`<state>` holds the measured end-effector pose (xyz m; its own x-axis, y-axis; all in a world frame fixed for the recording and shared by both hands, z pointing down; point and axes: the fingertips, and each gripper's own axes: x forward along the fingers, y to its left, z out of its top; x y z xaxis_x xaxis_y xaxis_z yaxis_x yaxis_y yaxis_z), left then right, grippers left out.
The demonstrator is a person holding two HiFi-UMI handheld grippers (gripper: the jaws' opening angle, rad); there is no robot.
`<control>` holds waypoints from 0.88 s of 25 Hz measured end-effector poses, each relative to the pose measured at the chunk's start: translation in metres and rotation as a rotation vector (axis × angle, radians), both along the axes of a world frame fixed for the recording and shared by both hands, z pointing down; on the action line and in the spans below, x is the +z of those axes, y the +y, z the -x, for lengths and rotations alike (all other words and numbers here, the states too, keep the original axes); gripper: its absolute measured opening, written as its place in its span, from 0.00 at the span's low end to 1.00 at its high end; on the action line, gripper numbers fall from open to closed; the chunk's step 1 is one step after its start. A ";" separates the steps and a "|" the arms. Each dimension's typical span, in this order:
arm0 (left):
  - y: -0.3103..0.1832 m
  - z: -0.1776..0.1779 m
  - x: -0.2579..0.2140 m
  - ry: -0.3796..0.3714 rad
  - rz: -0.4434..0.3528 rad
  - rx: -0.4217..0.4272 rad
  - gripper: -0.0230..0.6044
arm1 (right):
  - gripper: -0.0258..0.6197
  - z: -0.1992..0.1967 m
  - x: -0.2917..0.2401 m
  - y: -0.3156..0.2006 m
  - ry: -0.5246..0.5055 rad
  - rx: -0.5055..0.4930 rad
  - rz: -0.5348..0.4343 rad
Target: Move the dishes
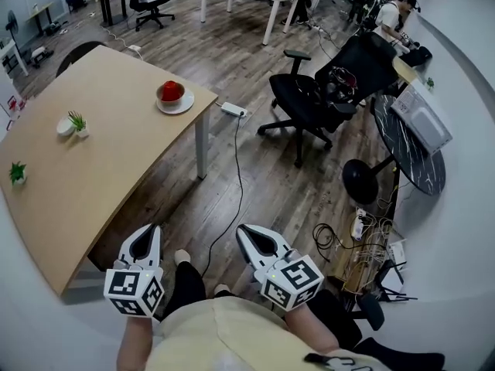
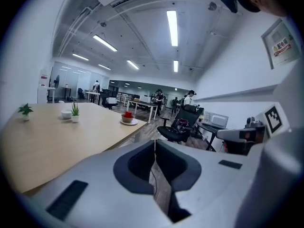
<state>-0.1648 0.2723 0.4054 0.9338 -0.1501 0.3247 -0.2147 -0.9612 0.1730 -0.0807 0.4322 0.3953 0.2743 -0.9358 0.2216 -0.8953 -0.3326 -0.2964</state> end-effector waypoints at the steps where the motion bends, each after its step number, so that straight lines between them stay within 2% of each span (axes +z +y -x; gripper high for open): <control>1: -0.005 -0.002 -0.001 0.003 -0.002 0.003 0.07 | 0.07 -0.003 -0.001 -0.006 0.008 -0.012 -0.001; 9: -0.069 -0.026 0.004 0.014 0.009 -0.018 0.07 | 0.07 -0.026 0.000 -0.081 0.034 -0.100 0.027; 10: -0.078 -0.027 0.006 0.008 0.009 -0.021 0.07 | 0.12 -0.030 0.000 -0.092 0.029 -0.111 0.029; 11: -0.087 -0.027 0.008 0.003 0.008 -0.026 0.07 | 0.21 -0.032 -0.001 -0.103 0.026 -0.126 0.031; 12: -0.097 -0.027 0.009 -0.001 0.008 -0.032 0.07 | 0.22 -0.035 -0.002 -0.114 0.028 -0.141 0.037; 17: -0.144 -0.034 0.012 -0.011 0.022 -0.056 0.07 | 0.23 -0.054 -0.003 -0.161 0.061 -0.164 0.067; 22: -0.187 -0.039 0.016 -0.026 0.013 -0.065 0.07 | 0.27 -0.071 -0.004 -0.206 0.078 -0.168 0.085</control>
<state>-0.1256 0.0851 0.4211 0.9137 -0.2055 0.3507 -0.2809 -0.9428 0.1794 -0.0092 0.2260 0.3909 0.1354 -0.9486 0.2861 -0.9594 -0.1976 -0.2012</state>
